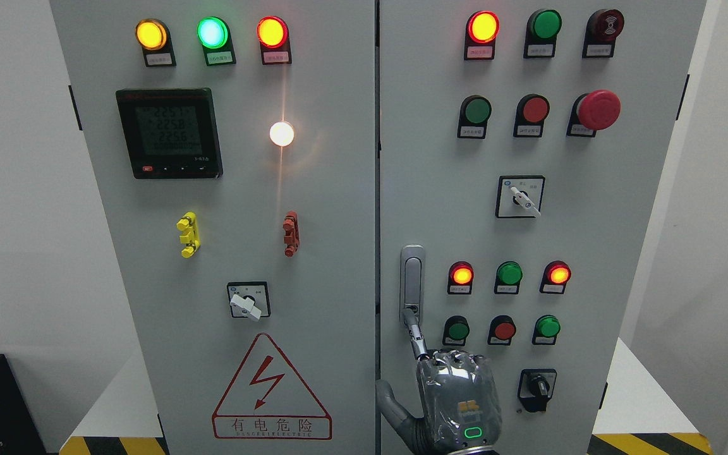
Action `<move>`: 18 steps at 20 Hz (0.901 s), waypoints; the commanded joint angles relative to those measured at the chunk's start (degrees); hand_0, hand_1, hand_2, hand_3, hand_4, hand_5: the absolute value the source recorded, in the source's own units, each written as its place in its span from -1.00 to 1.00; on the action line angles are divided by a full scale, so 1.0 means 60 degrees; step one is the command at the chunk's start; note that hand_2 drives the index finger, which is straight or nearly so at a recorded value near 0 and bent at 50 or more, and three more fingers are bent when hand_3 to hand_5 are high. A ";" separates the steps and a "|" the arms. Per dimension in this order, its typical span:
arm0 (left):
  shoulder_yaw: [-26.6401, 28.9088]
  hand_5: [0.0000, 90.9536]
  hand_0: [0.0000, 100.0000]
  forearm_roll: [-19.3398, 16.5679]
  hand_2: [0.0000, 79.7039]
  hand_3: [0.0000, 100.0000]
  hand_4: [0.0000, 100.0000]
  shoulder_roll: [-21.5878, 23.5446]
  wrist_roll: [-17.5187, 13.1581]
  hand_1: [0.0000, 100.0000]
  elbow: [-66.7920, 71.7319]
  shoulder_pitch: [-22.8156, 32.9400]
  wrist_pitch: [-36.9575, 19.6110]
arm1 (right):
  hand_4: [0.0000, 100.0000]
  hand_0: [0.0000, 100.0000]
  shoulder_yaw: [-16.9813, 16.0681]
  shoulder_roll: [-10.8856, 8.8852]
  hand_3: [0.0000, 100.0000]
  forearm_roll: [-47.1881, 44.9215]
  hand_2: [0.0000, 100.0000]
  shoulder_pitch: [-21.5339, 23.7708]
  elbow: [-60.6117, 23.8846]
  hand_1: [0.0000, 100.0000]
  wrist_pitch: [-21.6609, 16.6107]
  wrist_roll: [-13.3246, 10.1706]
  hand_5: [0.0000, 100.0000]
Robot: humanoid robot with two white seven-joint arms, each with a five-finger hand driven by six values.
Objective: Release door handle
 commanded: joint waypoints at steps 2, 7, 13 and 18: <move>0.0000 -1.00 -0.76 -0.0002 -1.00 -1.00 -1.00 0.0000 0.0008 0.11 0.0279 -0.0249 0.0004 | 1.00 -0.35 -0.0069 -0.0009 1.00 0.0002 -0.97 -0.0009 0.0141 -0.41 -0.0002 0.0001 1.00; 0.0000 -1.00 -0.76 -0.0002 -1.00 -1.00 -1.00 0.0000 0.0008 0.11 0.0279 -0.0249 0.0004 | 1.00 -0.35 -0.0098 -0.0009 1.00 0.0002 -0.97 -0.0023 0.0141 -0.41 0.0012 0.0001 1.00; 0.0000 -1.00 -0.76 -0.0002 -1.00 -1.00 -1.00 0.0000 0.0008 0.11 0.0279 -0.0249 0.0004 | 1.00 -0.35 -0.0142 -0.0009 1.00 0.0002 -0.96 -0.0097 0.0141 -0.41 0.0012 0.0001 1.00; 0.0000 -1.00 -0.76 -0.0002 -1.00 -1.00 -1.00 0.0000 0.0008 0.11 0.0279 -0.0249 0.0004 | 1.00 -0.35 -0.0142 -0.0009 1.00 0.0002 -0.96 -0.0097 0.0141 -0.41 0.0130 0.0001 1.00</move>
